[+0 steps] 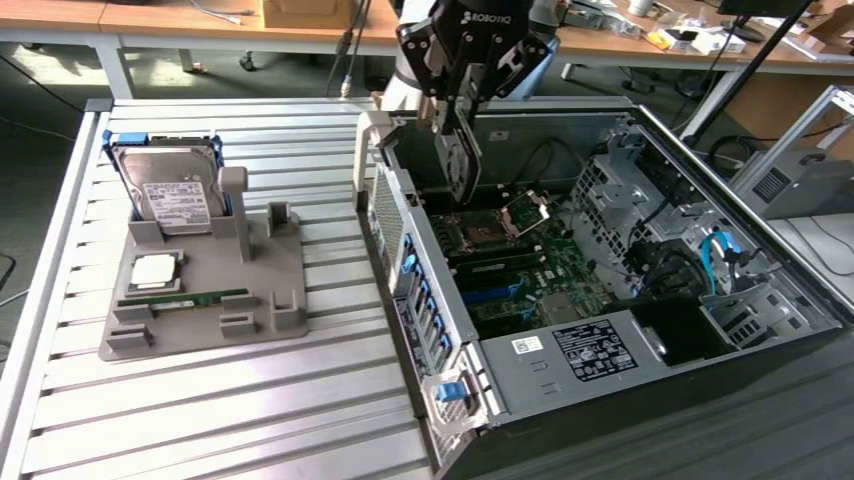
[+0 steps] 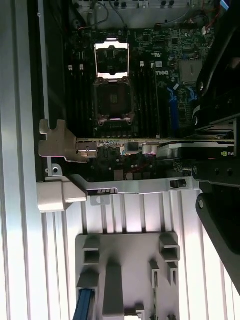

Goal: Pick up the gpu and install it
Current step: 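Pick up the gpu and move the gpu toward the slot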

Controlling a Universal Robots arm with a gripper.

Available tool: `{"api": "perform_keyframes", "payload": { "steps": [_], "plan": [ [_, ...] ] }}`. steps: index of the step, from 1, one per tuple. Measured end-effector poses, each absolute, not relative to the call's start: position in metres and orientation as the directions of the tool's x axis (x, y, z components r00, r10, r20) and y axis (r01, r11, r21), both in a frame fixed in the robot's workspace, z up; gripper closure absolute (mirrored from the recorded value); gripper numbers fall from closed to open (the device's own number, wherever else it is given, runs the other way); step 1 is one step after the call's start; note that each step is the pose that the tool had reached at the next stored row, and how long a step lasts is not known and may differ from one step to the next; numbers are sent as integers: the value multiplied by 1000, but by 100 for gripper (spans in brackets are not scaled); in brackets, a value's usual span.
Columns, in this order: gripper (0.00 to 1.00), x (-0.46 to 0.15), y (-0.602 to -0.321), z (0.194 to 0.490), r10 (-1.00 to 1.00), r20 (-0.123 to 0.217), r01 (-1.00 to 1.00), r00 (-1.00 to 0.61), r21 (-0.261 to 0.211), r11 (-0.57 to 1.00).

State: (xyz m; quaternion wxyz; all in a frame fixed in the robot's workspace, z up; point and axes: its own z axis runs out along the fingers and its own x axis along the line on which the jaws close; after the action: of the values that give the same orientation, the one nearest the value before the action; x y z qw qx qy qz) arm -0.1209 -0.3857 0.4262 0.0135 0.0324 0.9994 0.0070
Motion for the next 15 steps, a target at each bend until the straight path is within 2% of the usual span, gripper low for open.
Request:
{"api": "perform_keyframes", "payload": {
  "steps": [15],
  "plan": [
    [73,-113,-388,426,65,-27,65,-998,15,998]
  ]
}}
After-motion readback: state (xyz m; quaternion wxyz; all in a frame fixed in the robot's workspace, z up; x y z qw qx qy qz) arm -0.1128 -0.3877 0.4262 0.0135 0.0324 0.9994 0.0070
